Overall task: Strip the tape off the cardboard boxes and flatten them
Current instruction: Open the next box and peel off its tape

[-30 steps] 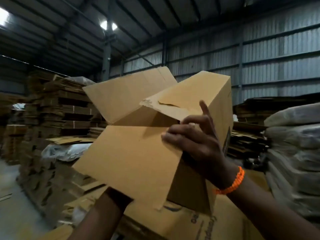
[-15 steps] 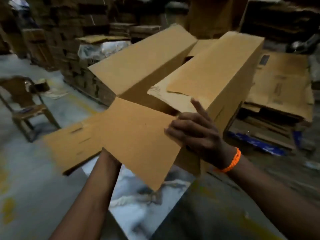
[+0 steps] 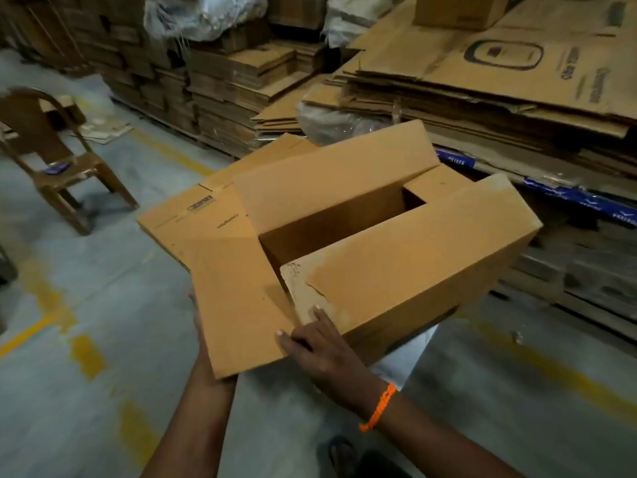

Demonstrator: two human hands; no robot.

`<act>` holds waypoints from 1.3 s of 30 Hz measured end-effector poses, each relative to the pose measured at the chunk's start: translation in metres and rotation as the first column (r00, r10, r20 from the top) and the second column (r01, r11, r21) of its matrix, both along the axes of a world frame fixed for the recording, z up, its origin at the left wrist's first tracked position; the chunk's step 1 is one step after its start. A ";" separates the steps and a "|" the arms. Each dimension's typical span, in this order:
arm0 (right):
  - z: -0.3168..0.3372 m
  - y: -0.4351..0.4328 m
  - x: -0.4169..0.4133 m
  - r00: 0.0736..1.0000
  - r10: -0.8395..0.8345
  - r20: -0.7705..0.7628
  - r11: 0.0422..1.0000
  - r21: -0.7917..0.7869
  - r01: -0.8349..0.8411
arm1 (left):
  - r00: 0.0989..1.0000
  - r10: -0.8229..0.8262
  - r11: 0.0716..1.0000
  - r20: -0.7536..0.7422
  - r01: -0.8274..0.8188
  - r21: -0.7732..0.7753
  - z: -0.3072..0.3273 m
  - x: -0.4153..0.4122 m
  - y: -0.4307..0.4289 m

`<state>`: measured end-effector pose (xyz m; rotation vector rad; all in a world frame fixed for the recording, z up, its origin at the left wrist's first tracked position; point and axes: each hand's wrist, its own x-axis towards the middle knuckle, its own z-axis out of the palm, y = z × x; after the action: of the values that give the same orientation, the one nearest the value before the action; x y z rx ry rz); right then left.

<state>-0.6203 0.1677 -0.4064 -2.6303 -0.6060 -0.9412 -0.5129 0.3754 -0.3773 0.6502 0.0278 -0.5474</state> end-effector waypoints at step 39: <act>0.069 0.022 0.152 0.567 -0.789 -0.235 0.614 -0.272 0.741 | 0.043 -0.984 0.171 0.172 -0.022 0.985 0.164 0.398 -0.152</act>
<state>-0.4678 0.1897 -0.3373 -3.1080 0.6812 -0.5841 -0.1146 0.2235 -0.2131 2.0498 -1.3487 -1.0134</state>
